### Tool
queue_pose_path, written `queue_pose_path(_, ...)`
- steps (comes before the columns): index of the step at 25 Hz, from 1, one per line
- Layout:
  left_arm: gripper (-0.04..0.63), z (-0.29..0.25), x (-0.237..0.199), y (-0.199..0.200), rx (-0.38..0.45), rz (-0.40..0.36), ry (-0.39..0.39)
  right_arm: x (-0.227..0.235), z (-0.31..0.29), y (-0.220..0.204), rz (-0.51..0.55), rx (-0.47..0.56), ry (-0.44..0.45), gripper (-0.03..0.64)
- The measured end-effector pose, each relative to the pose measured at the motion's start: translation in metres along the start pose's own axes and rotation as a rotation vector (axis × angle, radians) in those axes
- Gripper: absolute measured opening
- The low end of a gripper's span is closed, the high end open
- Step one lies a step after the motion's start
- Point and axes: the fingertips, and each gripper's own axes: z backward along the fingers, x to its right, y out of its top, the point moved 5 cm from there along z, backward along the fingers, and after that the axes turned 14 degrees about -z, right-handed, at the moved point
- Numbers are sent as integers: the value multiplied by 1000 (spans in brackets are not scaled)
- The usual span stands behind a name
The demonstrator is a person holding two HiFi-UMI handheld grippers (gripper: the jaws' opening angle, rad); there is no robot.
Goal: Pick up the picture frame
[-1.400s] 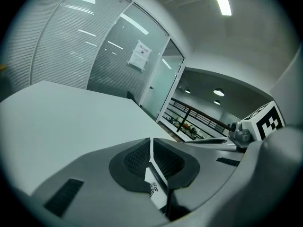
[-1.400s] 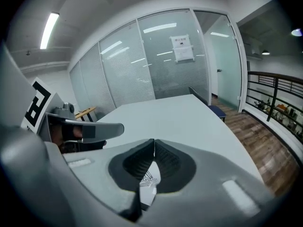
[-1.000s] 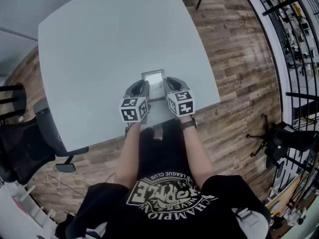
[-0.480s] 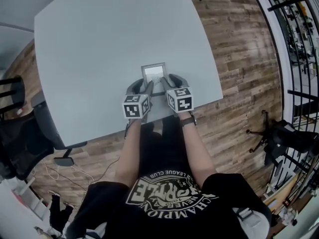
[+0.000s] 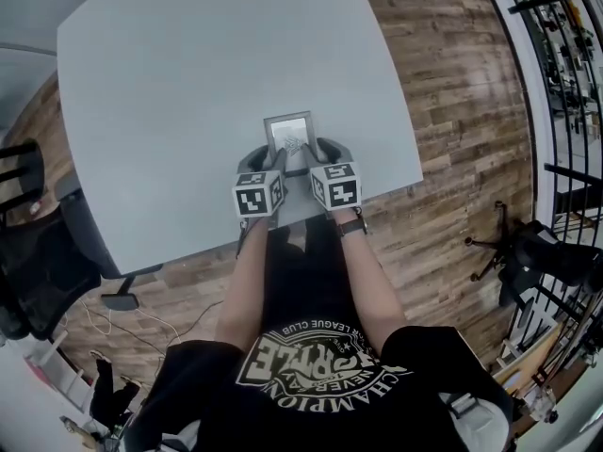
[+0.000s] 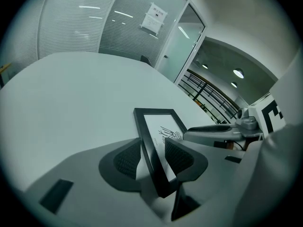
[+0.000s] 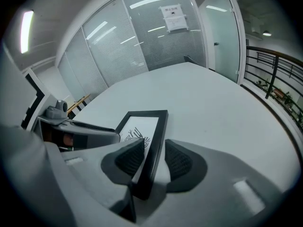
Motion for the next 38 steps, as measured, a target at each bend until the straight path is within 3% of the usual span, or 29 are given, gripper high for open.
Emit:
queue_pose_path(10, 100, 1, -4, -1, -20, -11, 5, -2, -1, -1, -1, -6, -16, 89)
queue_pose_path(20, 81, 12, -2, 3, -11, -7, 9, -7, 9, 0, -29, 7, -15, 74)
queue_pose_path(30, 77, 45, -3, 32, 86, -59, 3, -36, 38, 22, 29, 121, -80, 74)
queue_pose_path(38, 77, 86, 5, 64, 184, -119, 9, -59, 75, 46, 46, 244, -46, 74)
